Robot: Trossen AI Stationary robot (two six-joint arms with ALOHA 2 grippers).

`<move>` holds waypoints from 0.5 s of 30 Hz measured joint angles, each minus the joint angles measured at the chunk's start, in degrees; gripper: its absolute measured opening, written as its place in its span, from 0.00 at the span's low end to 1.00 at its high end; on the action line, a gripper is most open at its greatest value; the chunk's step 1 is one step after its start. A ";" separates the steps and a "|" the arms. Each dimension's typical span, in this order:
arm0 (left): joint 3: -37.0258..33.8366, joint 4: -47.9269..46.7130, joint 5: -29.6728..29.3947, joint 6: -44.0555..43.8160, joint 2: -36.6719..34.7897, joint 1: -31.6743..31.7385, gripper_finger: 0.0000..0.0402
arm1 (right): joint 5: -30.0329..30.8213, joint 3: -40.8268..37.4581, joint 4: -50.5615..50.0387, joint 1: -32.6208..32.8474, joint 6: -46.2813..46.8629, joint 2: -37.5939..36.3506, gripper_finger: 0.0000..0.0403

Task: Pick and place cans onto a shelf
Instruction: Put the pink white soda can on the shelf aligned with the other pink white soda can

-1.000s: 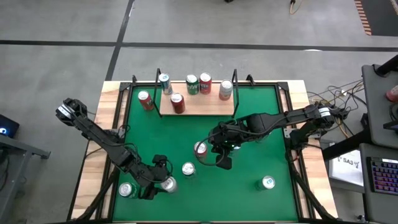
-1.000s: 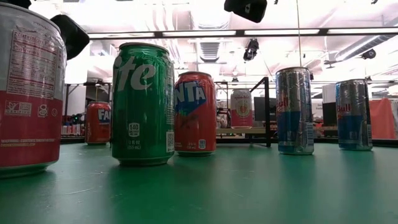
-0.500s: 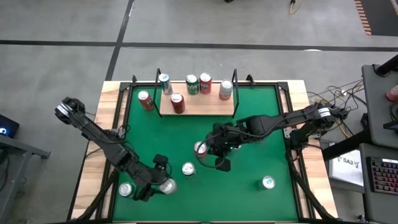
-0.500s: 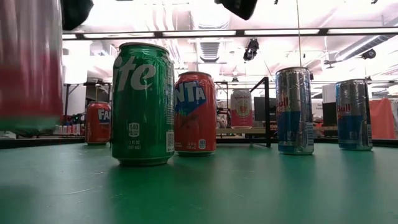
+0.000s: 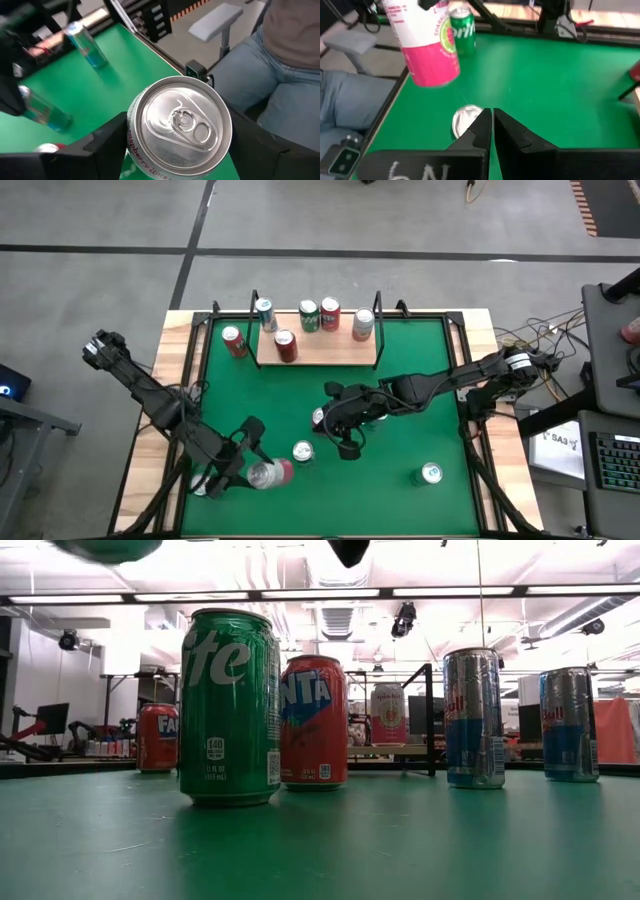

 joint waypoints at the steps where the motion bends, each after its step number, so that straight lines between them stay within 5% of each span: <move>1: 0.21 -0.10 -0.07 0.56 -0.35 0.34 0.67 | -0.01 -0.10 0.44 0.00 0.04 0.00 0.02; 8: 0.18 -0.97 -0.10 4.62 -1.01 3.59 0.67 | -2.10 -0.35 3.03 0.49 0.80 0.00 0.09; 15: 0.16 -1.20 -0.08 7.33 -1.01 5.76 0.67 | -2.10 -0.35 3.23 1.26 1.08 0.40 0.37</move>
